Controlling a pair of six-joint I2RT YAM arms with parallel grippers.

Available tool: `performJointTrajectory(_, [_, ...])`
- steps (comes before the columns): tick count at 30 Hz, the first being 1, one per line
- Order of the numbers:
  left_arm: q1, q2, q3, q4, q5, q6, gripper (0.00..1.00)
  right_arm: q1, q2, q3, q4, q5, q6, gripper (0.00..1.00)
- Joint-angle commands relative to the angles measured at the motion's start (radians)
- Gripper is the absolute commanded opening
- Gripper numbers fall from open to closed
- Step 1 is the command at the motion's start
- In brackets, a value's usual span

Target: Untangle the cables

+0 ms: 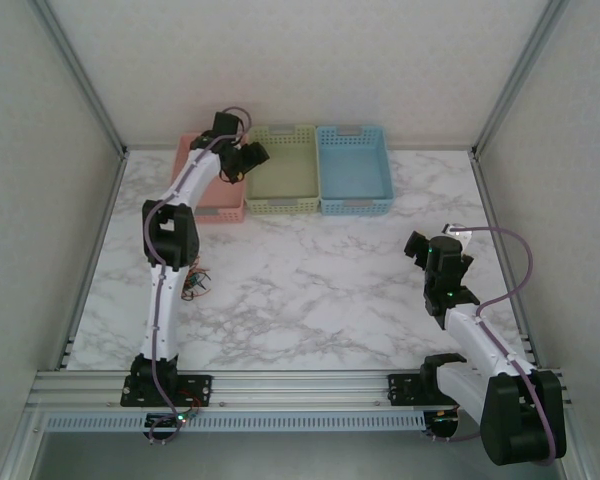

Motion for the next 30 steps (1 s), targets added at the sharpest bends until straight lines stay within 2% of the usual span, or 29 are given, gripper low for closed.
performJointTrajectory(1, [-0.044,0.034,0.045,0.007,0.038,-0.03,0.79,0.002,-0.006,0.012,0.0,0.015,0.019,0.99])
performJointTrajectory(6, [-0.057,0.035,0.052,0.006,0.031,-0.025,0.8,0.003,-0.003,0.014,0.0,0.015,0.018,0.99])
performJointTrajectory(13, [-0.055,0.027,0.094,-0.049,-0.033,0.04,0.82,0.003,-0.004,0.013,-0.002,0.015,0.018,0.99])
performJointTrajectory(22, [-0.026,-0.05,0.091,-0.141,-0.173,0.113,0.86,0.002,-0.003,0.015,-0.002,0.016,0.018,0.99])
performJointTrajectory(25, [-0.01,-0.104,0.054,-0.143,-0.209,0.136,0.86,0.003,-0.002,0.014,-0.002,0.016,0.018,0.99])
performJointTrajectory(30, [0.009,-0.288,-0.112,-0.063,-0.287,0.158,0.86,0.003,0.0,0.015,-0.003,0.017,0.02,0.99])
